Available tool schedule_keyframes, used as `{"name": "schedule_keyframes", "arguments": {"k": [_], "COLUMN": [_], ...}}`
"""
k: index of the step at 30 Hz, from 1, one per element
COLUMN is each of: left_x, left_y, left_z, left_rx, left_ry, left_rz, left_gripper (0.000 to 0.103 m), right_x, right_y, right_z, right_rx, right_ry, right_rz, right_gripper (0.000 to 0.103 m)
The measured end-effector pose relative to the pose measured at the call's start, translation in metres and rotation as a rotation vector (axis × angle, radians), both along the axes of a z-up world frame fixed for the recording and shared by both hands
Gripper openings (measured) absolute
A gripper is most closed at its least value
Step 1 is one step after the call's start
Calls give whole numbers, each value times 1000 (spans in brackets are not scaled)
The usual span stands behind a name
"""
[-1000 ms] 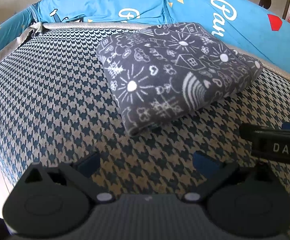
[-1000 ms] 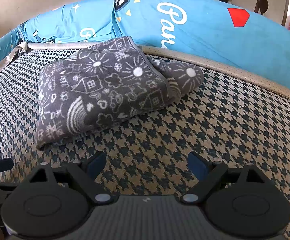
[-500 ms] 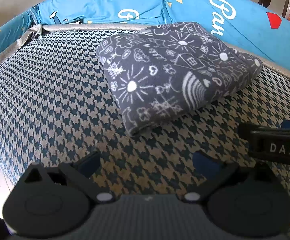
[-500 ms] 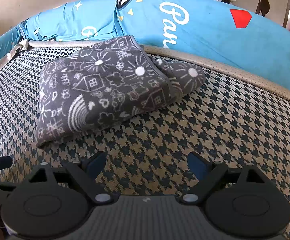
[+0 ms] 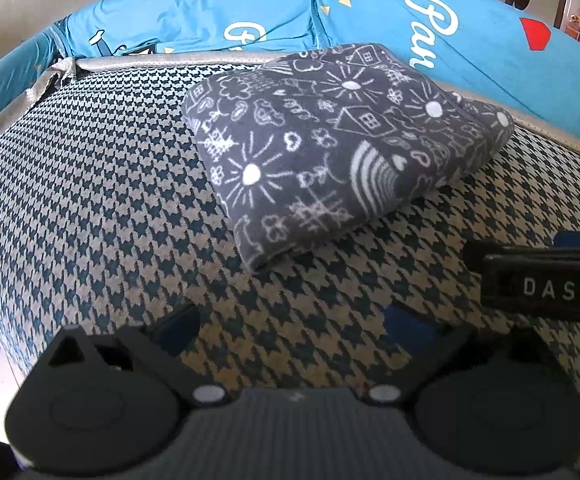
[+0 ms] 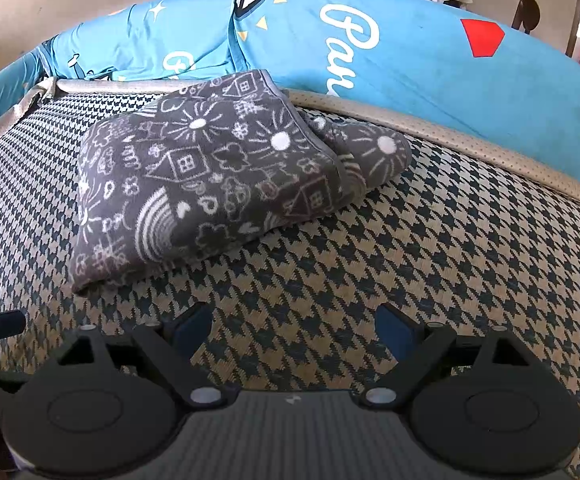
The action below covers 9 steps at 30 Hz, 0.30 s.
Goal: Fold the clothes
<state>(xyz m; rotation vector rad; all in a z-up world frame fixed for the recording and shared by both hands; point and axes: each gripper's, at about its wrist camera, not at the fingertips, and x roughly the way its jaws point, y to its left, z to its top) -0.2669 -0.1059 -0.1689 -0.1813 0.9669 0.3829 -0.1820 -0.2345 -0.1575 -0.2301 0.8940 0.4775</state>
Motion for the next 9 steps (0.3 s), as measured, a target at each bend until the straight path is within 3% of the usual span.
{"name": "schedule_keyframes", "arguments": {"k": [9], "left_x": [-1], "left_y": [1], "left_z": [-1], "left_rx": [-12], "left_ry": [1], "left_rz": [4], "left_gripper": [103], "right_x": [-1], "right_y": [2], "right_z": [-1], "right_rx": [-9], "right_ry": [-4], "right_rz": [4], "right_gripper": [90]}}
